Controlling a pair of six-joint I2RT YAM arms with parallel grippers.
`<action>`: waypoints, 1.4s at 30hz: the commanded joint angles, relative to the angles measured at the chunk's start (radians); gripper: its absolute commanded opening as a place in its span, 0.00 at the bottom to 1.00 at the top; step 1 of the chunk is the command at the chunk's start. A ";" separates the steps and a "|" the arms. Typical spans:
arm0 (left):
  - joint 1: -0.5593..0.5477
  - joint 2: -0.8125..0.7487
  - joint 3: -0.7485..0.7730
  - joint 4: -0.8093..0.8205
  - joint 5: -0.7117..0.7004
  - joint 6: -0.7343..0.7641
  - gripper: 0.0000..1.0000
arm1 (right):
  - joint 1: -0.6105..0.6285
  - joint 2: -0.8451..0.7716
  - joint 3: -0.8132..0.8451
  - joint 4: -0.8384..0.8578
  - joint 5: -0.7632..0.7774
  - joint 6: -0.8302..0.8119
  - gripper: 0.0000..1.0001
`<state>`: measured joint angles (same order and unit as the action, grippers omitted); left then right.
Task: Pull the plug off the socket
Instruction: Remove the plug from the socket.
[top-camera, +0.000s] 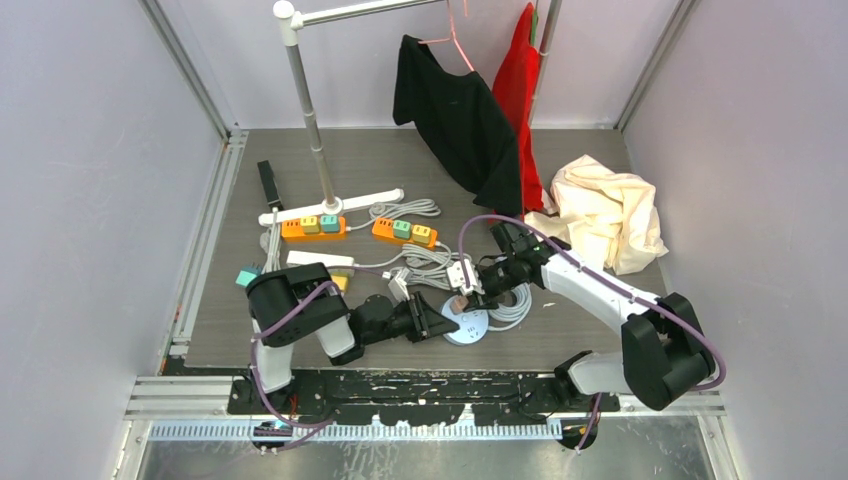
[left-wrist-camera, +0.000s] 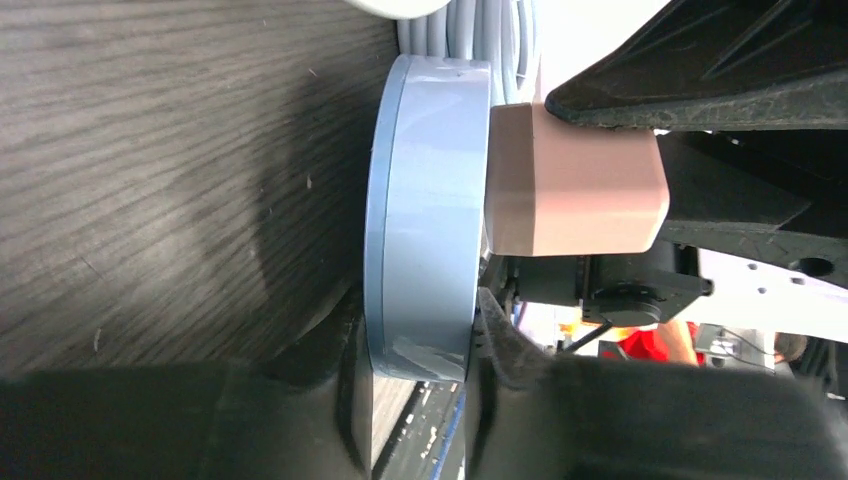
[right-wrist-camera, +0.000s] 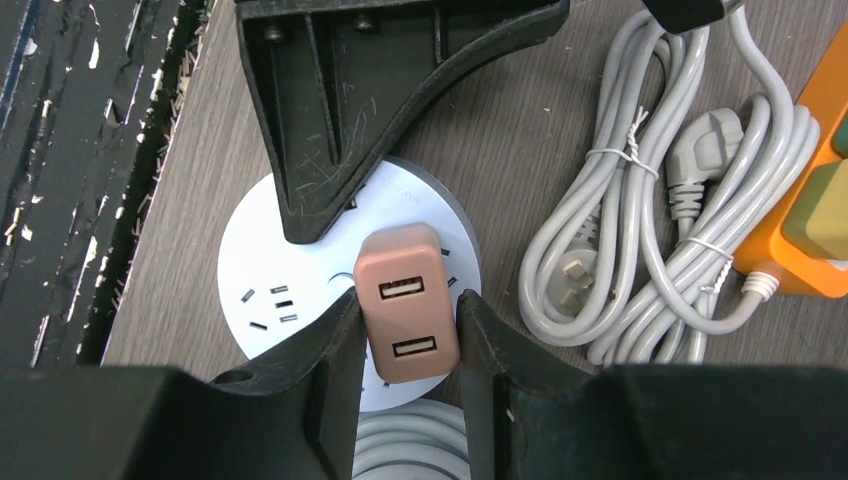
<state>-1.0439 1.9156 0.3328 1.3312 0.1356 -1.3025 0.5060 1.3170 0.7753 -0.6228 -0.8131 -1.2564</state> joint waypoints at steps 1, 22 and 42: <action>0.000 -0.012 0.012 0.099 -0.019 -0.002 0.00 | 0.006 -0.031 0.002 0.062 -0.073 0.051 0.01; 0.068 -0.066 -0.063 0.023 -0.040 -0.040 0.00 | -0.039 -0.031 -0.048 0.118 -0.053 0.035 0.01; 0.089 -0.070 -0.082 -0.073 -0.043 -0.009 0.00 | -0.058 -0.067 -0.049 0.059 -0.151 -0.020 0.01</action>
<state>-0.9676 1.8671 0.2821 1.3182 0.1417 -1.3693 0.5022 1.3064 0.7101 -0.4038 -0.7937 -1.0252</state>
